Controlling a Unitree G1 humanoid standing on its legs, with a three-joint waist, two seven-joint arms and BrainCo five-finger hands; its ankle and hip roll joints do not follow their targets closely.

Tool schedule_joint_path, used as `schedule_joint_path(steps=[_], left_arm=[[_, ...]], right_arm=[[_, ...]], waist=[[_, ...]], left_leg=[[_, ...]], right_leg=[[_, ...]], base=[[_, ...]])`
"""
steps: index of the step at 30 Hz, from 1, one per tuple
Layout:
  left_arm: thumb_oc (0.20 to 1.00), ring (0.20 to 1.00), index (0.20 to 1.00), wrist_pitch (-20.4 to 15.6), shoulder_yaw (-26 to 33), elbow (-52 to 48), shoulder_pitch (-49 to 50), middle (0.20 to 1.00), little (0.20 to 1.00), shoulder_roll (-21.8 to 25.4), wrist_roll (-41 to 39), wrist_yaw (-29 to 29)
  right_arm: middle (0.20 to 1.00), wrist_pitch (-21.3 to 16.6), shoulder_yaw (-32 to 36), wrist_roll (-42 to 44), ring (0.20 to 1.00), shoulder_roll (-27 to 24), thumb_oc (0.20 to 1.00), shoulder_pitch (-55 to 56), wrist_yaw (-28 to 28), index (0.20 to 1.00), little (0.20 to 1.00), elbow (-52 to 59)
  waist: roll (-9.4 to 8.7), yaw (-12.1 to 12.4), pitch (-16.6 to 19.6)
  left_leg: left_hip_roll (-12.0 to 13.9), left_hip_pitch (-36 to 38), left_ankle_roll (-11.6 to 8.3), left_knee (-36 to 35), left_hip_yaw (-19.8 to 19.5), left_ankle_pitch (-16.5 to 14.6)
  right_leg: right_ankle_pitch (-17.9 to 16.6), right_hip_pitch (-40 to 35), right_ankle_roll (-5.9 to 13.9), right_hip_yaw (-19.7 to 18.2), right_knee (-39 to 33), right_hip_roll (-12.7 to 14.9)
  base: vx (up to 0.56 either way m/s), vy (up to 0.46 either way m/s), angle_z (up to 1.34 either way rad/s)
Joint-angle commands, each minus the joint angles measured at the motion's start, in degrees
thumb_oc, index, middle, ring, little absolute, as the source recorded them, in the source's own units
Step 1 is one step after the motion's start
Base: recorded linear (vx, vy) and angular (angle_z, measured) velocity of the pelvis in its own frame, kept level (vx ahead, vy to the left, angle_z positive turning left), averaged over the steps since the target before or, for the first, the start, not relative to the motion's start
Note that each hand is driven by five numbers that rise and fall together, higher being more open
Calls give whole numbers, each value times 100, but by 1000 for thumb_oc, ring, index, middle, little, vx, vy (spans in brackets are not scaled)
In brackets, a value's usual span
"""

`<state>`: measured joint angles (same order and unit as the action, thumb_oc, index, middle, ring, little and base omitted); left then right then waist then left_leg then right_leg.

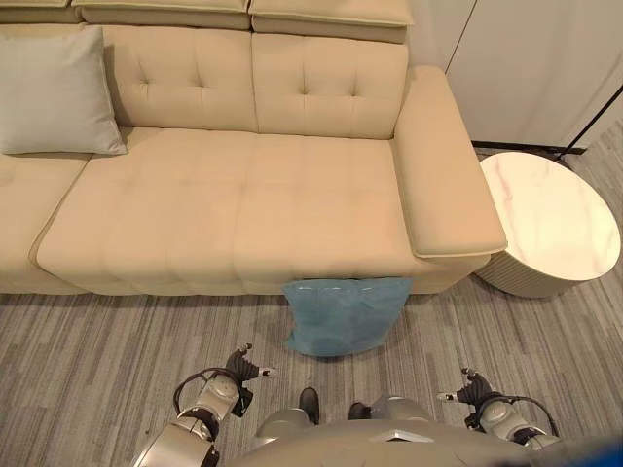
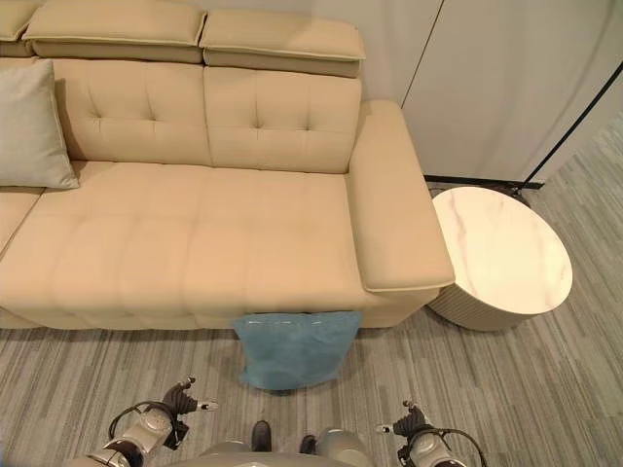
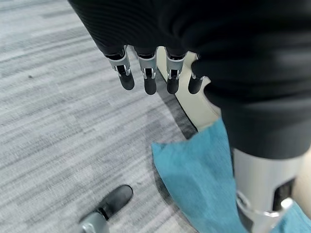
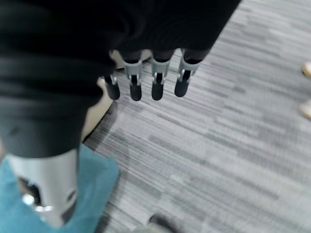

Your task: Pick up all the scattered cushions and arrange them neatly on the sofa.

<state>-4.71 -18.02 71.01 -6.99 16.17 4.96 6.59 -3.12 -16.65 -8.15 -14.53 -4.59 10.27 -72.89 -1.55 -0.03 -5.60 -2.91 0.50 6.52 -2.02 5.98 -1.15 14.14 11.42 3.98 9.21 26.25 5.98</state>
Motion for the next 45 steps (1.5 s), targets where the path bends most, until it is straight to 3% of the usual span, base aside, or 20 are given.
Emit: schedule_joint_path(steps=[1,2,6,12,18,20,24,37,41,45], left_arm=[[1000,1000,1000,-79,150,124,170,1000,1000,-74,-72,24],[1000,1000,1000,-107,148,132,192,1000,1000,-33,-32,-1],[1000,1000,1000,-135,98,142,235,1000,1000,-126,-20,46],[1000,1000,1000,-108,68,201,311,1000,1000,-206,54,34],[1000,1000,1000,-108,-64,141,141,1000,1000,-302,-43,49],[1000,1000,1000,-109,-51,89,145,1000,1000,-365,-182,63],[1000,1000,1000,-129,-33,3,115,1000,1000,-365,-325,117],[1000,1000,1000,-256,411,-103,-243,1000,1000,212,-734,315],[1000,1000,1000,-410,483,-347,-544,1000,1000,256,-1251,548],[1000,1000,1000,-585,477,-566,-759,1000,1000,258,-1732,779]], right_arm=[[1000,26,-177,-37,1000,-246,1000,80,7,1000,1000,-137],[1000,-140,-216,-143,1000,-270,1000,107,86,1000,1000,-54],[1000,-60,-247,-155,1000,-192,1000,100,128,1000,1000,-94],[1000,-63,-236,-101,1000,-138,1000,104,162,1000,1000,-97],[1000,-82,-186,76,1000,-194,1000,48,207,1000,1000,-99],[1000,-73,-182,89,1000,-214,1000,35,225,1000,1000,-120],[1000,-60,-166,93,1000,-209,1000,-24,266,1000,1000,-70],[1000,-119,-59,520,1000,-468,1000,-341,279,1000,1000,237],[1000,-208,-100,740,1000,-497,1000,-721,455,1000,1000,514],[1000,-256,-142,933,1000,-531,1000,-1058,684,1000,1000,796]], waist=[[-186,-57,131],[-163,-63,98],[-189,-80,112],[-186,-45,338],[-250,-77,141],[-234,-62,121],[-179,-12,76],[-340,17,-106],[-291,34,-470],[-240,44,-609]], left_leg=[[-47,-403,-434,474,-223,-373],[-57,-387,-442,473,-277,-365],[-123,-318,-480,455,-354,-406],[12,-143,-671,236,-457,-370],[5,-676,-866,1264,-552,-576],[168,-863,-878,1302,-462,-505],[202,-1111,-886,1211,-587,-352],[112,-1469,-665,981,-388,-398],[55,-2135,-664,1160,-362,-275],[72,-2801,-711,1269,-336,-85]], right_leg=[[-1163,-257,237,-288,-1501,-184],[-1236,-135,250,-322,-1565,-201],[-1289,-317,288,-356,-1995,-184],[-1202,-811,171,-320,-2469,-307],[-1104,-896,-17,-269,-2522,-338],[-1007,-993,-31,-208,-2524,-300],[-853,-916,-53,-234,-2370,-298],[-1097,-38,164,-447,-2028,-50],[-1230,757,122,-456,-1743,-17],[-1340,1539,83,-462,-1497,17]], base=[[41,-23,2],[39,-24,6],[38,-46,22],[84,-145,18],[-5,-74,40],[89,48,56],[86,83,-2],[-5,65,-17],[-210,0,0],[-160,-5,6]])
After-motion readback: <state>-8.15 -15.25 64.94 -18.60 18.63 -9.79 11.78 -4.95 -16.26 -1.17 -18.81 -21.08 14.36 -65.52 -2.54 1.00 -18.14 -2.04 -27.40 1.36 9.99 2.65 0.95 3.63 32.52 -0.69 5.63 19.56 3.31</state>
